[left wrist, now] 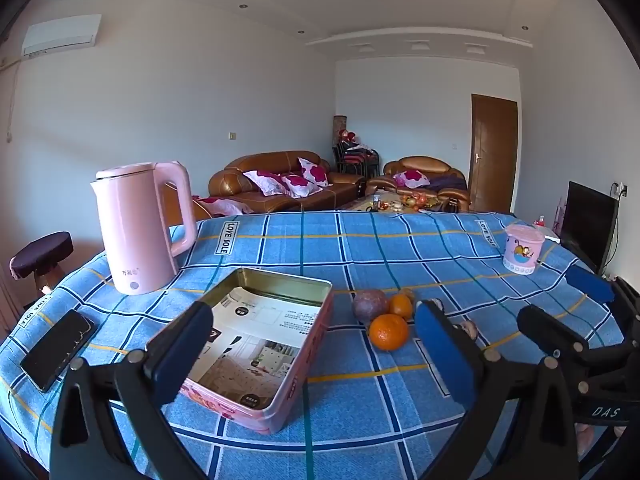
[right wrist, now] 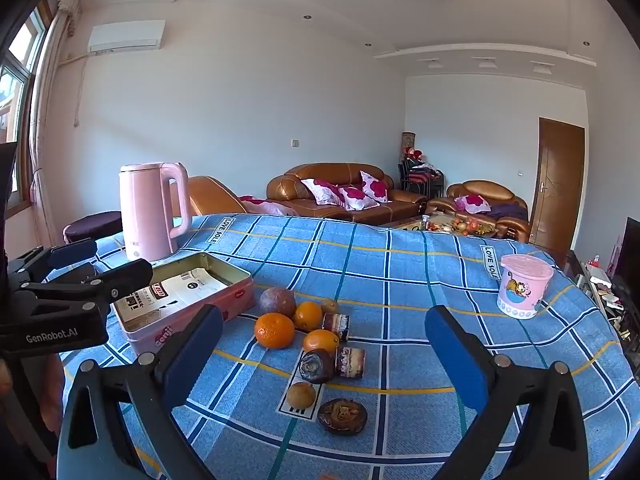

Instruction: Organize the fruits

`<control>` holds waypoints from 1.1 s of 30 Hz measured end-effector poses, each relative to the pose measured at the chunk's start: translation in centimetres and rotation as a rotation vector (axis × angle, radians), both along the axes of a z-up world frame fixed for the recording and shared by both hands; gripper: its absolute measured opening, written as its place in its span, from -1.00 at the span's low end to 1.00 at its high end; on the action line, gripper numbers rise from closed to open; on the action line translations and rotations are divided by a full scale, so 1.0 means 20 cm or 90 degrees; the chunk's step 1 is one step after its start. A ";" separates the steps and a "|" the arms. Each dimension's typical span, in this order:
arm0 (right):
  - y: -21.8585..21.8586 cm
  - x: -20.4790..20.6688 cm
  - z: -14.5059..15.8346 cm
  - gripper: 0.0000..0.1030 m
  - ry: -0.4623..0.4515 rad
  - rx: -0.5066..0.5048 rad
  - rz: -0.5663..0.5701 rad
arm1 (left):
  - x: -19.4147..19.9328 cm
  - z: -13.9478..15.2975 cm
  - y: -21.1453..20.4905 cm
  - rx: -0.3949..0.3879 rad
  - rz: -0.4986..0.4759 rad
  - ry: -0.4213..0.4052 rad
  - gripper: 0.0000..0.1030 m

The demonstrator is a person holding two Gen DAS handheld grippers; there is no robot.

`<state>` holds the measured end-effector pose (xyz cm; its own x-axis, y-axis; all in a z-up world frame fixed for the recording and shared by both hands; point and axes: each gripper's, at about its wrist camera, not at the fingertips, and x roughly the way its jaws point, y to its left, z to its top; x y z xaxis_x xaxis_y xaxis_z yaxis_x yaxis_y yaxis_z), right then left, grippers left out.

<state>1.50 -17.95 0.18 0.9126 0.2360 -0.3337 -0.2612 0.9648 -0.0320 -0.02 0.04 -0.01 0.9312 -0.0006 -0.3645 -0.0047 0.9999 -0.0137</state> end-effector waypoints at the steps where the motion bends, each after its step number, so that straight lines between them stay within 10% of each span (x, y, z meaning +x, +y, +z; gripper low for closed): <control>1: 0.00 0.00 0.00 0.98 0.001 0.001 0.000 | 0.00 0.00 0.00 0.000 0.000 0.001 1.00; 33: 0.00 0.00 -0.02 0.98 0.009 0.009 -0.001 | 0.00 -0.01 -0.01 0.001 0.001 0.003 1.00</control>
<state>1.54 -17.98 -0.22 0.9083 0.2394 -0.3430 -0.2598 0.9656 -0.0142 -0.10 -0.23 -0.23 0.9296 0.0018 -0.3686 -0.0068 0.9999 -0.0123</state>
